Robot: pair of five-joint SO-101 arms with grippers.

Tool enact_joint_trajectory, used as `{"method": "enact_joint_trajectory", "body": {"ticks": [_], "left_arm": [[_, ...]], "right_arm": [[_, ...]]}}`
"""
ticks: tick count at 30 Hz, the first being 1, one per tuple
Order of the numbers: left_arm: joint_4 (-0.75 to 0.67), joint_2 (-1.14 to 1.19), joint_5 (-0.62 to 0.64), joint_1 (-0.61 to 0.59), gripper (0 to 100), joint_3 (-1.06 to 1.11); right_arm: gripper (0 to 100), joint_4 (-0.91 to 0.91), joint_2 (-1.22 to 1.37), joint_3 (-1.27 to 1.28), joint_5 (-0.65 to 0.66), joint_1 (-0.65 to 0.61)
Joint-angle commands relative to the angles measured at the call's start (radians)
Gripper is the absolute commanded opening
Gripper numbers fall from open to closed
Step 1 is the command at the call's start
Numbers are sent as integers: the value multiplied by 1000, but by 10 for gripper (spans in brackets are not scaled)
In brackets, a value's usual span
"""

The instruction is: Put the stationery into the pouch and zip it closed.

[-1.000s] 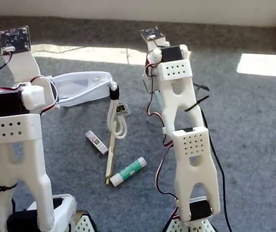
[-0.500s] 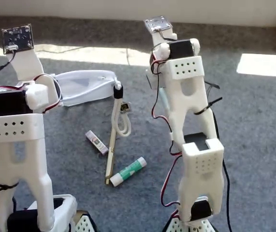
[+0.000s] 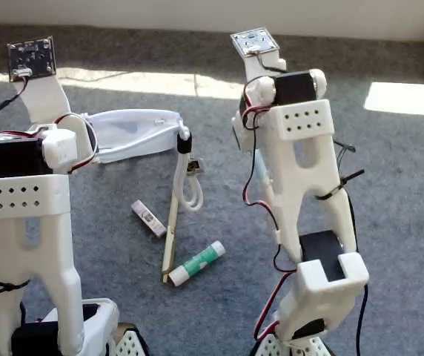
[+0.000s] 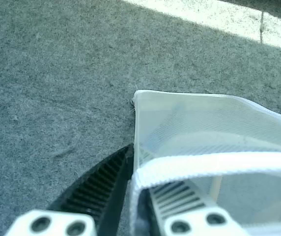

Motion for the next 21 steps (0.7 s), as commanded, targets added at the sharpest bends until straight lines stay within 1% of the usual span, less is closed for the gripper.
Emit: {"method": "enact_joint_trajectory", "body": {"ticks": [1, 11, 15, 19, 21], "left_arm": [[-12, 5, 14, 18, 7, 1], [-15, 5, 14, 19, 7, 28], [-18, 5, 14, 19, 7, 31], [-18, 5, 14, 19, 7, 30], [-18, 5, 14, 21, 7, 25]], "right_arm": [[5, -38, -147, 79, -8, -36], [5, -308, -430, 483, -14, -51], [5, -381, -526, 573, -15, -51], [5, -414, -605, 627, -17, -51], [5, -414, -644, 639, -48, -51]]}}
